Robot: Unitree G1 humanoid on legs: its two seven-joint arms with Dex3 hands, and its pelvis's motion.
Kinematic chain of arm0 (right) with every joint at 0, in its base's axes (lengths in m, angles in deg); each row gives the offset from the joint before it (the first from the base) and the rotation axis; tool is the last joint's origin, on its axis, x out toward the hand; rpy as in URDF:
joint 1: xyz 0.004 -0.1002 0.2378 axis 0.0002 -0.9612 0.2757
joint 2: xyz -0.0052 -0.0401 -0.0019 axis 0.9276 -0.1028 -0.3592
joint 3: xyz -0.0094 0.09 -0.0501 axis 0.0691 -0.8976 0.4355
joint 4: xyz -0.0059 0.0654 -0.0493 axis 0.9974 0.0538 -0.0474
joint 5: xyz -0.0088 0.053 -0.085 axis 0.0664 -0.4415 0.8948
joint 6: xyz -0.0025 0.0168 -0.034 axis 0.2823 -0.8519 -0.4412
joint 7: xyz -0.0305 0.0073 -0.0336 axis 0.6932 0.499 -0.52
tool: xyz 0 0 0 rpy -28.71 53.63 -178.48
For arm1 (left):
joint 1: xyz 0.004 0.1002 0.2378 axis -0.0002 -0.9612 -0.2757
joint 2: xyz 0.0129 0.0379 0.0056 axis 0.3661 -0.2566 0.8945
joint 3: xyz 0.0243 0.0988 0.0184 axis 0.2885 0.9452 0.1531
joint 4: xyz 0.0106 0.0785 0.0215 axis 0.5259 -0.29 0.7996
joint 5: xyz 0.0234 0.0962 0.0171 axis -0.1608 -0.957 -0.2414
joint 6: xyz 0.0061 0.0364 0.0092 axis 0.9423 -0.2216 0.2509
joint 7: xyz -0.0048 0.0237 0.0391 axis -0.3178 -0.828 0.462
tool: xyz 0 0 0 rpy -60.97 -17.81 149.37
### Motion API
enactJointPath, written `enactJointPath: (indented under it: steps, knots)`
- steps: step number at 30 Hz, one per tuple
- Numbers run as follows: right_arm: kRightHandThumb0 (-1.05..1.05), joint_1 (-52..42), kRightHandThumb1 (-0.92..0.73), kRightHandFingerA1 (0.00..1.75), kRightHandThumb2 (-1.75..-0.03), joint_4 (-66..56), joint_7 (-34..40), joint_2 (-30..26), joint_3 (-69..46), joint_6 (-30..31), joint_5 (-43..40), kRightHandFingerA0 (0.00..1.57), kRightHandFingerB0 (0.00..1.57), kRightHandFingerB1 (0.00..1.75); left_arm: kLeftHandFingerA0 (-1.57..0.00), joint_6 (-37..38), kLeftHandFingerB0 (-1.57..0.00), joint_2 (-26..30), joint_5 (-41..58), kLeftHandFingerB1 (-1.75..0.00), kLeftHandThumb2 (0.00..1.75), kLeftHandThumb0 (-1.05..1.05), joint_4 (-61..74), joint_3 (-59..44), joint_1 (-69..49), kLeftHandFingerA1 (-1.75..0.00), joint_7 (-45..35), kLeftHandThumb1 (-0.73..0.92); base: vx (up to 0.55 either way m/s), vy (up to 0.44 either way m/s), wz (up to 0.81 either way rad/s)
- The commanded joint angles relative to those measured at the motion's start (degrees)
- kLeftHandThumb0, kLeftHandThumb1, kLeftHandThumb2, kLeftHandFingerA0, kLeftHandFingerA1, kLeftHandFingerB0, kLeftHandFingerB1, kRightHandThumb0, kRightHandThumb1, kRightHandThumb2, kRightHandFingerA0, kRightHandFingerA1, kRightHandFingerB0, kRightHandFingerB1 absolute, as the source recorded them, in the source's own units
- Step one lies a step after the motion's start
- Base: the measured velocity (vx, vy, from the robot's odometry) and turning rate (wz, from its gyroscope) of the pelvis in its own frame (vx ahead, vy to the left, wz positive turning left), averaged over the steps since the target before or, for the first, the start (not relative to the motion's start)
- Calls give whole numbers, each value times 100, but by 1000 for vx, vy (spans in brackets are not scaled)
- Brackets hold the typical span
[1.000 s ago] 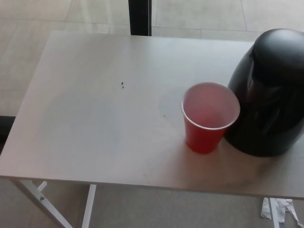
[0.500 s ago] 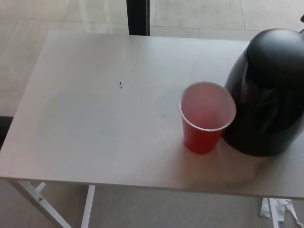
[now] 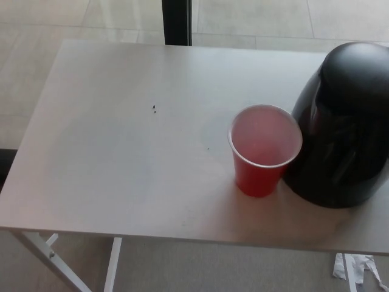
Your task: The robot uses its right hand to lift up a kettle kept on the middle of the desk by its handle and tilt it into a glass kept next to it to pour out water
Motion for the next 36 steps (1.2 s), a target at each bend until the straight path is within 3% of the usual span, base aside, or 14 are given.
enactJointPath:
  steps: [1, 2, 3, 6, 8, 10, 22, 23, 24, 25, 27, 31, 35, 36]
  knots:
    - [-18, -256, -58, 162, -90, -569, 178, 37, -12, 506, 204, 88, 87, 81, -80, 190, -58, 122, -77, -152, 109, -105, 11, 7, -64, -138, 2, 28, 0, 0, 0]
    - [-17, -295, -56, 170, -96, -685, 197, 36, -36, 510, 201, 86, 81, 116, -81, 201, -60, 127, -96, -149, 109, -105, 1, 19, -59, -136, 34, 28, 0, 0, 0]
    - [-16, -308, -59, 161, -85, -730, 202, 29, -60, 491, 185, 88, 85, 98, -79, 202, -49, 125, -84, -158, 107, -105, -17, 5, -47, -139, 31, 25, 0, 0, 0]
    - [-19, -345, -61, 161, -83, -904, 200, 39, -109, 614, 194, 87, 82, 92, -78, 172, -51, 130, -33, -158, 106, -105, -34, -44, -26, -140, 11, 24, 0, 0, 0]
    - [-11, -411, -58, 174, -95, -1126, 239, 91, -267, 648, 67, 84, 77, 135, -80, 148, -62, 138, -23, -149, 108, -105, -28, -60, -33, -136, -7, 27, 0, 0, 0]
    - [-12, -390, -57, 175, -103, -923, 352, 55, -352, 107, -17, 85, 72, 151, -83, 151, -67, 143, -17, -148, 108, -105, -26, -70, -57, -134, -30, 28, 0, 0, 0]
    - [-19, -206, -47, 175, -122, -942, 144, 35, -832, 48, -368, 87, 74, 160, -85, 241, -56, 154, -45, -153, 107, -105, -50, -116, -142, -134, 21, 27, 0, 0, 0]
    - [-19, -177, -45, 141, -118, -881, 270, 19, -840, -88, -313, 119, 98, 126, -82, 225, -61, 153, -29, -149, 104, -105, -24, -124, -149, -130, 9, 28, 0, 0, 0]
    - [-19, -160, -45, 141, -118, -848, 319, 22, -851, -152, -282, 119, 98, 126, -82, 219, -61, 155, -21, -149, 104, -105, -12, -129, -155, -130, 3, 28, 0, 0, 0]
    - [-18, -127, -43, 175, -127, -808, 335, 30, -859, -168, -271, 91, 77, 160, -85, 207, -56, 161, -15, -155, 108, -105, -16, -136, -153, -135, 11, 26, 0, 0, 0]
    - [-22, 24, -51, 175, -116, -744, 431, -6, -884, -74, -191, 94, 77, 159, -86, 177, -65, 169, 8, -152, 110, -105, -10, -156, -137, -136, 3, 28, 0, 0, 0]
    - [-25, 314, -44, 175, -125, -854, 187, -2, -1048, 19, -459, 88, 75, 159, -84, 184, -54, 200, -10, -155, 108, -105, -25, -163, -151, -135, 25, 26, 0, 0, 0]
    - [-26, 490, -55, 175, -101, -903, 235, 20, -1075, 199, -377, 86, 72, 159, -83, 209, -54, 182, -4, -154, 108, -105, -48, -192, -170, -136, 41, 27, 0, 0, 0]
    - [-27, 508, -60, 158, -87, -1088, 225, 39, -1079, 363, -334, 89, 77, 97, -73, 271, -55, 191, -50, -155, 107, -105, -49, -156, -205, -135, -18, 33, 0, 0, 0]
